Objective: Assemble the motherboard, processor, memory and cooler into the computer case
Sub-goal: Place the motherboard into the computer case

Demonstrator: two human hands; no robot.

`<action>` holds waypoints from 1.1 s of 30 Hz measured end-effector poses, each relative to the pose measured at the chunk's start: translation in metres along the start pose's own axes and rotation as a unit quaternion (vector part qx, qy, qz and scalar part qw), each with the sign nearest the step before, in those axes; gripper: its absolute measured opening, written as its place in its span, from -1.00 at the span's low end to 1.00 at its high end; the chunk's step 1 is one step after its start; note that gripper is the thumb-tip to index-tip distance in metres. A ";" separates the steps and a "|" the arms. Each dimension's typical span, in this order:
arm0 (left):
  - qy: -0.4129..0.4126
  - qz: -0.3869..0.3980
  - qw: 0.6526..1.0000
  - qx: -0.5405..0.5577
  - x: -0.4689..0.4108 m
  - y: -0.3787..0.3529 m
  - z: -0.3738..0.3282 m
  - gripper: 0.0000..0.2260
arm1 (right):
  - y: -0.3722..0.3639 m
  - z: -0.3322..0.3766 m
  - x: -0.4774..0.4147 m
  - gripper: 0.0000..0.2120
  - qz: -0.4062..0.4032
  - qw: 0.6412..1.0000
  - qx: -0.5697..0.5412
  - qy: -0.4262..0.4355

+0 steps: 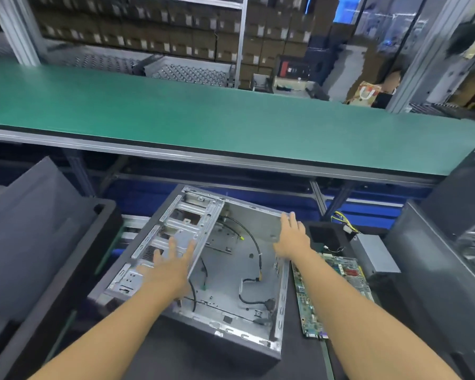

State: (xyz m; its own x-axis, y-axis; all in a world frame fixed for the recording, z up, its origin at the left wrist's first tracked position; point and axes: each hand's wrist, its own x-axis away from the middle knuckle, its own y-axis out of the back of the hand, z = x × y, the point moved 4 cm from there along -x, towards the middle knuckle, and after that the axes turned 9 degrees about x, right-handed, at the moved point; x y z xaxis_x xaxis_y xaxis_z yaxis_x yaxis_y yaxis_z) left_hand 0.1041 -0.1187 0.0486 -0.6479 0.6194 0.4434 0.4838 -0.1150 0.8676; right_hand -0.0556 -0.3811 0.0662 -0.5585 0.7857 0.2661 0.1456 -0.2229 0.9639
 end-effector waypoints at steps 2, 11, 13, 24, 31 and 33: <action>-0.015 0.011 1.000 -0.007 0.000 0.005 0.007 -0.10 | -0.003 -0.007 -0.009 -0.10 0.008 1.000 0.006 -0.007; -0.041 -0.049 0.995 -0.072 -0.026 0.027 0.031 0.04 | -0.005 0.000 -0.003 -0.08 -0.031 0.994 0.101 -0.003; -0.058 -0.048 0.993 -0.096 -0.034 0.035 0.036 0.06 | -0.004 0.003 0.007 -0.10 -0.029 0.991 0.127 -0.016; -0.139 -0.007 0.975 -0.172 -0.069 0.040 0.030 -0.09 | 0.004 0.007 0.054 -0.46 -0.023 0.972 0.211 -0.097; -0.192 -0.078 0.971 -0.116 -0.086 0.032 0.008 -0.10 | -0.014 0.002 0.088 -0.70 0.071 0.966 0.234 -0.078; -0.207 -0.084 0.967 -0.122 -0.090 0.032 0.003 -0.04 | -0.018 0.002 0.096 -0.68 0.097 0.963 0.239 -0.074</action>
State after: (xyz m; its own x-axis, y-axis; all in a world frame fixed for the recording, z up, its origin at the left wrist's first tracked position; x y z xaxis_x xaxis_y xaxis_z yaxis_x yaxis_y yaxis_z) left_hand 0.1800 -0.1761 0.0359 -0.3902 0.8973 0.2062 0.2063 -0.1331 0.9694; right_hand -0.1097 -0.3005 0.0744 -0.3651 0.8373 0.4069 0.6158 -0.1106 0.7801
